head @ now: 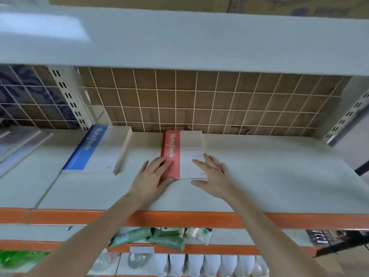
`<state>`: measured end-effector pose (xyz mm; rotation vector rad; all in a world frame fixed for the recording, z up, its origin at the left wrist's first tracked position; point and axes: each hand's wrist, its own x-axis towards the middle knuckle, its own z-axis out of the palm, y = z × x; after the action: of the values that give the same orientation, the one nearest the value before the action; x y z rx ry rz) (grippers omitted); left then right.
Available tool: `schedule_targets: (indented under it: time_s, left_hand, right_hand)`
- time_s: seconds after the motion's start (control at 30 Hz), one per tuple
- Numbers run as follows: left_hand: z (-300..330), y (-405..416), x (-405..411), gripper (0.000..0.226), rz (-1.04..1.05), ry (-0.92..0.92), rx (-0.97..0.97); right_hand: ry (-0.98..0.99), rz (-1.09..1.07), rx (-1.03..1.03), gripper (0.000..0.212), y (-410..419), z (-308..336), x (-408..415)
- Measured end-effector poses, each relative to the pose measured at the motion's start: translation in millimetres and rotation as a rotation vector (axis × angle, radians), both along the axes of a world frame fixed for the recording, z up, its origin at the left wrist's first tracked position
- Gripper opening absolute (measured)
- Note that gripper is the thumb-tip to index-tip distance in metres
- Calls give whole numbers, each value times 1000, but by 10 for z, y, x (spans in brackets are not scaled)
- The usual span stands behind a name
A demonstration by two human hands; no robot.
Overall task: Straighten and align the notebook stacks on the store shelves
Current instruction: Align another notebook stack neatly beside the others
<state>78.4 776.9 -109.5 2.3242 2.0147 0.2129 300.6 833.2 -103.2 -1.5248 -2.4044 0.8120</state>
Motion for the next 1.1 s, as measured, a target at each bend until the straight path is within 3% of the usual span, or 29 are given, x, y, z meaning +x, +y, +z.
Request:
schedule_targets:
  time_s: [0.07, 0.2, 0.6, 0.73, 0.9, 1.1]
  left_hand:
    - [-12, -47, 28, 106, 36, -89, 21]
    - [8, -54, 37, 105, 103, -264, 109]
    - [19, -33, 22, 117, 183, -261, 153]
    - [-8, -35, -13, 103, 167, -291, 185]
    - [-88, 9, -25, 48, 158, -322, 173]
    - [-115, 20, -40, 47, 180, -306, 227]
  right_hand:
    - [42, -44, 84, 66, -9, -44, 42]
    - [75, -66, 204, 58, -31, -144, 101]
    - [139, -175, 314, 45, -23, -261, 146]
    - [147, -178, 334, 43, -29, -277, 143]
    - [124, -190, 338, 43, -27, -261, 147]
    - [118, -194, 339, 43, -22, -262, 144]
